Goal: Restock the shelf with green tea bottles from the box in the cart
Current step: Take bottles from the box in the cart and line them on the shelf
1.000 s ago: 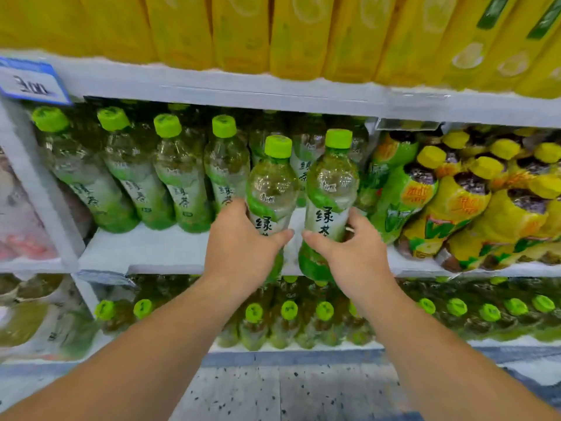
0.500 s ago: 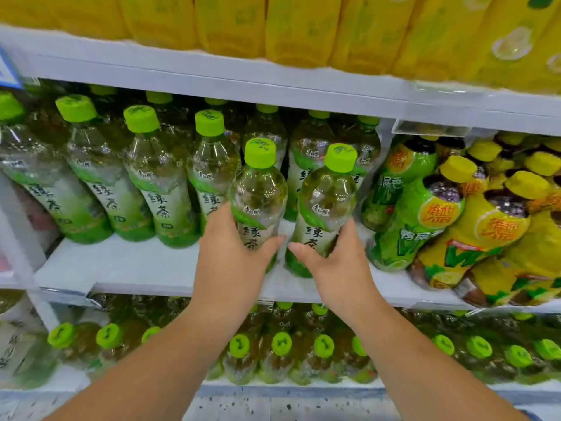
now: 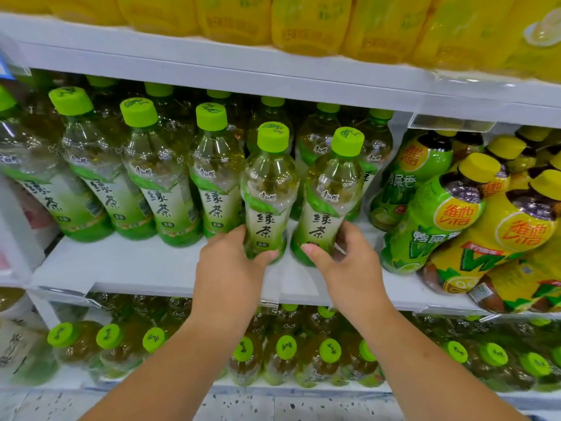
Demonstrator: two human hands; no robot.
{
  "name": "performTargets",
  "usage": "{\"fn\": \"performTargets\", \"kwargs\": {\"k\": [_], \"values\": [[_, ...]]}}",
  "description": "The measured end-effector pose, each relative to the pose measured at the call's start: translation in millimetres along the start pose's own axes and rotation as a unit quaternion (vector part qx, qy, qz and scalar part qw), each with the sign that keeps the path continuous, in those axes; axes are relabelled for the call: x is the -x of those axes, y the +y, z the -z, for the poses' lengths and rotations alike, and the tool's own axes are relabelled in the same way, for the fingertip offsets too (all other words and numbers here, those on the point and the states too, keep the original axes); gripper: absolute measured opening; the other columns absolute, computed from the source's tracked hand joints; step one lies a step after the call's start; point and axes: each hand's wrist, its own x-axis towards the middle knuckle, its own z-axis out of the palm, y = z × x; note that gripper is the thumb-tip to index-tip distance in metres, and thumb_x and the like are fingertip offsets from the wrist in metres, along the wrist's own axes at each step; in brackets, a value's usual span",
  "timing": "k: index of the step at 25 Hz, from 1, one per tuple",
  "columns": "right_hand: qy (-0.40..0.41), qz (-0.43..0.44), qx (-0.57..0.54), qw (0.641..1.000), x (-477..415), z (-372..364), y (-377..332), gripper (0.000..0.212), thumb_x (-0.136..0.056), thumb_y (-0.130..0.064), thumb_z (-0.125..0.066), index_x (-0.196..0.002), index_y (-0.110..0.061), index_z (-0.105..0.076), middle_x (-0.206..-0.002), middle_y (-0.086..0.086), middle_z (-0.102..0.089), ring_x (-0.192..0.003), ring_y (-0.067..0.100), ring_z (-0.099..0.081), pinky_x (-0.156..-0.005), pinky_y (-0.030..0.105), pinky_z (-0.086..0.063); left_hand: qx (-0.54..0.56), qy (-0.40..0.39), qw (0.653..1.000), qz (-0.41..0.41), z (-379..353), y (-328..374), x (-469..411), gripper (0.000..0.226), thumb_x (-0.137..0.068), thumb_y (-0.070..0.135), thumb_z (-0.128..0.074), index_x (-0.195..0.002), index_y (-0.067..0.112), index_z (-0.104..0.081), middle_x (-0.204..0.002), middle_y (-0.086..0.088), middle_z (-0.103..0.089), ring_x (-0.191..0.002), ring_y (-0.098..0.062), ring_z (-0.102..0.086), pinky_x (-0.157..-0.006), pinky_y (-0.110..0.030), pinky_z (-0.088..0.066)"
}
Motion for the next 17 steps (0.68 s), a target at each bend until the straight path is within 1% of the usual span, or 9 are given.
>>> {"fn": "performTargets", "kwargs": {"k": [2,4,5,7,11,12,14,15,17], "values": [[-0.003,0.000,-0.021,1.000,-4,-3,3,0.043,-0.081,-0.023,-0.081,-0.111,-0.045,-0.060,-0.104,-0.026,-0.070,-0.097,-0.008,-0.065,-0.081,0.011,-0.052,-0.072,-0.014,0.997,-0.027,1,2,-8,0.028,-0.083,0.043,-0.078,-0.100,0.022,-0.071,-0.084,0.004,-0.068,-0.084,-0.020,-0.063,-0.071,-0.032,-0.051],[-0.003,0.001,-0.036,0.999,-5,-6,5,0.043,-0.082,-0.023,-0.079,-0.118,-0.039,-0.061,-0.108,-0.020,-0.072,-0.100,-0.003,-0.067,-0.088,0.021,-0.054,-0.129,-0.022,0.990,-0.053,1,3,-16,0.030,-0.083,0.048,-0.076,-0.085,0.022,-0.061,-0.066,0.009,-0.055,-0.068,-0.021,-0.057,-0.058,-0.030,-0.041],[-0.003,0.002,-0.040,0.999,-6,-6,7,0.045,-0.083,-0.024,-0.079,-0.122,-0.037,-0.061,-0.111,-0.018,-0.072,-0.102,-0.001,-0.066,-0.090,0.025,-0.054,-0.148,-0.025,0.987,-0.060,0,3,-19,0.033,-0.083,0.050,-0.075,-0.083,0.021,-0.058,-0.064,0.009,-0.053,-0.065,-0.021,-0.056,-0.057,-0.030,-0.040],[-0.003,0.008,-0.034,0.999,-6,-7,11,0.049,-0.083,-0.029,-0.078,-0.126,-0.040,-0.057,-0.115,-0.019,-0.070,-0.106,-0.001,-0.065,-0.093,0.027,-0.052,-0.169,-0.024,0.983,-0.062,-2,2,-23,0.039,-0.083,0.052,-0.073,-0.084,0.016,-0.059,-0.069,0.003,-0.058,-0.068,-0.023,-0.059,-0.058,-0.031,-0.044],[-0.019,0.014,0.014,1.000,-5,-8,13,0.057,-0.080,-0.036,-0.078,-0.118,-0.065,-0.047,-0.115,-0.034,-0.064,-0.108,-0.011,-0.059,-0.092,0.018,-0.047,-0.148,0.006,0.987,-0.060,-6,-2,-24,0.042,-0.082,0.047,-0.077,-0.091,0.014,-0.053,-0.081,-0.002,-0.065,-0.074,-0.025,-0.061,-0.060,-0.031,-0.044],[-0.020,0.016,0.015,1.000,-6,-8,14,0.057,-0.079,-0.037,-0.077,-0.118,-0.065,-0.047,-0.115,-0.035,-0.064,-0.109,-0.011,-0.059,-0.093,0.020,-0.047,-0.142,0.016,0.988,-0.066,-6,-3,-23,0.041,-0.082,0.046,-0.077,-0.094,0.014,-0.054,-0.081,-0.002,-0.065,-0.073,-0.024,-0.061,-0.060,-0.031,-0.044],[-0.021,0.018,0.008,1.000,-8,-8,16,0.058,-0.076,-0.043,-0.076,-0.126,-0.054,-0.051,-0.117,-0.031,-0.065,-0.109,-0.009,-0.060,-0.095,0.023,-0.049,-0.138,0.028,0.987,-0.081,-5,-4,-22,0.043,-0.083,0.045,-0.077,-0.103,0.013,-0.056,-0.081,0.000,-0.065,-0.071,-0.021,-0.058,-0.059,-0.030,-0.043],[-0.022,0.019,0.004,1.000,-8,-9,17,0.061,-0.074,-0.047,-0.075,-0.130,-0.049,-0.052,-0.117,-0.030,-0.065,-0.109,-0.009,-0.060,-0.095,0.024,-0.049,-0.140,0.030,0.986,-0.089,-5,-3,-23,0.045,-0.083,0.045,-0.077,-0.108,0.014,-0.056,-0.080,0.001,-0.066,-0.070,-0.020,-0.058,-0.059,-0.030,-0.043],[-0.019,0.020,0.006,1.000,-9,-10,18,0.064,-0.073,-0.050,-0.073,-0.133,-0.045,-0.052,-0.117,-0.031,-0.065,-0.109,-0.009,-0.060,-0.095,0.024,-0.049,-0.153,0.018,0.982,-0.106,-6,-3,-23,0.043,-0.085,0.045,-0.075,-0.111,0.017,-0.056,-0.075,0.001,-0.067,-0.070,-0.023,-0.064,-0.057,-0.034,-0.049]]}}
